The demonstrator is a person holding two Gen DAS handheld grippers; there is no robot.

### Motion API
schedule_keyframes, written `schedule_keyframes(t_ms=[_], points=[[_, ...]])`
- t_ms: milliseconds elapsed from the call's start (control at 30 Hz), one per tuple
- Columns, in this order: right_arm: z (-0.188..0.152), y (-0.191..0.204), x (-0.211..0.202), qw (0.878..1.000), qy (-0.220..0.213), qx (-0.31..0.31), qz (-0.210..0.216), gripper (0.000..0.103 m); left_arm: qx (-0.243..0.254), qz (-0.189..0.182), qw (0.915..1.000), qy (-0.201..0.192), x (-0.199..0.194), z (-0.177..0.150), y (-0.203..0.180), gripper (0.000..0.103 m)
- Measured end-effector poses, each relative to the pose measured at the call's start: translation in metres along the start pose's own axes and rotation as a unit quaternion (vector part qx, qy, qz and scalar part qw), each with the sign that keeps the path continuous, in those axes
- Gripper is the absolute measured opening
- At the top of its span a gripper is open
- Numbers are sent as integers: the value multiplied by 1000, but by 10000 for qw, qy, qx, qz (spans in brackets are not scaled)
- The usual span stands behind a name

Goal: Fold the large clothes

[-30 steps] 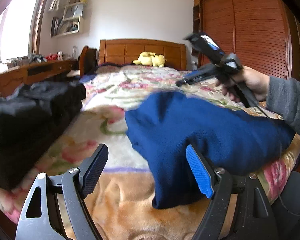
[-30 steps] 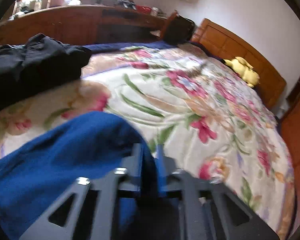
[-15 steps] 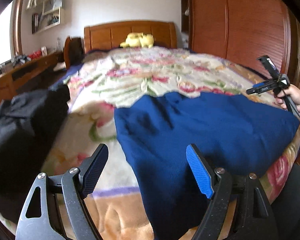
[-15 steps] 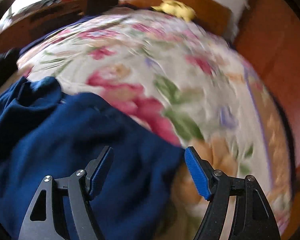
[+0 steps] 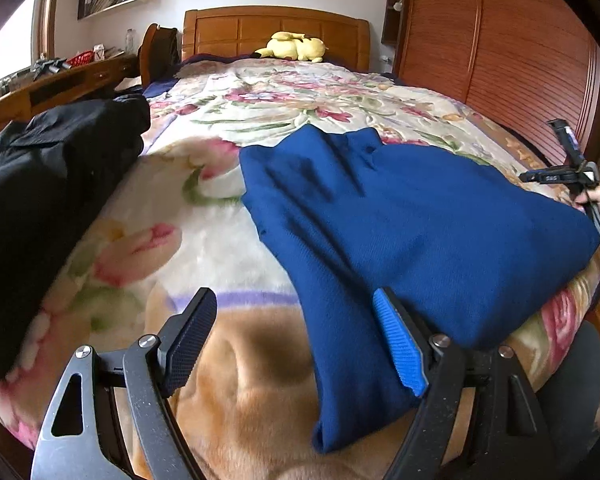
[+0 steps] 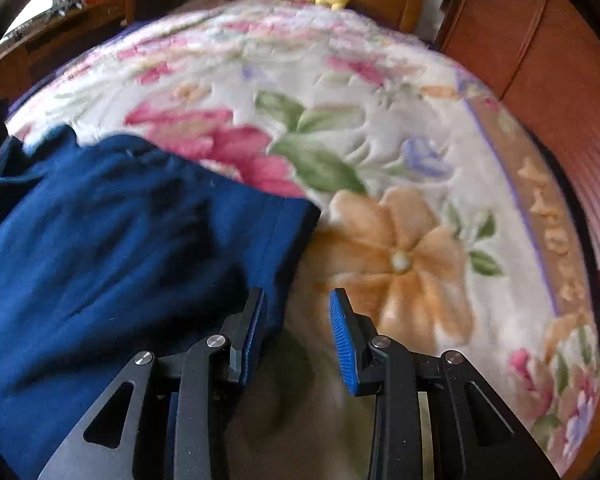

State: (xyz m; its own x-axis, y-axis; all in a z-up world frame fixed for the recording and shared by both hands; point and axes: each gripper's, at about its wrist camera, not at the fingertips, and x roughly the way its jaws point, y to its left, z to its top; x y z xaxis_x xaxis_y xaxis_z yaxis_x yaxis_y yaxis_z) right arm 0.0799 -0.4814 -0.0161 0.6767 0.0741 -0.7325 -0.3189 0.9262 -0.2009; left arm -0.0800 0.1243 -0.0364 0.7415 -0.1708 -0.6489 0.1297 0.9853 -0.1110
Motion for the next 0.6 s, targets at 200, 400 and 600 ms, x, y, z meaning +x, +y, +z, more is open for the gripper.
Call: schedule_keyframes(t_ms=[200,400,600], points=[[-30,18,-87,9962,-809,-88,316,69,-135,-131,9998,2,-12,-8,2,81],[-87,66,-122,9893,-1058,-466,894,77,-178,-156,9997,-36,-13,-15,-1,81],[-110,93,-136,9803,-1360,-533,1329,77,-219,-156,9996,-32,-14,-17,0,81]])
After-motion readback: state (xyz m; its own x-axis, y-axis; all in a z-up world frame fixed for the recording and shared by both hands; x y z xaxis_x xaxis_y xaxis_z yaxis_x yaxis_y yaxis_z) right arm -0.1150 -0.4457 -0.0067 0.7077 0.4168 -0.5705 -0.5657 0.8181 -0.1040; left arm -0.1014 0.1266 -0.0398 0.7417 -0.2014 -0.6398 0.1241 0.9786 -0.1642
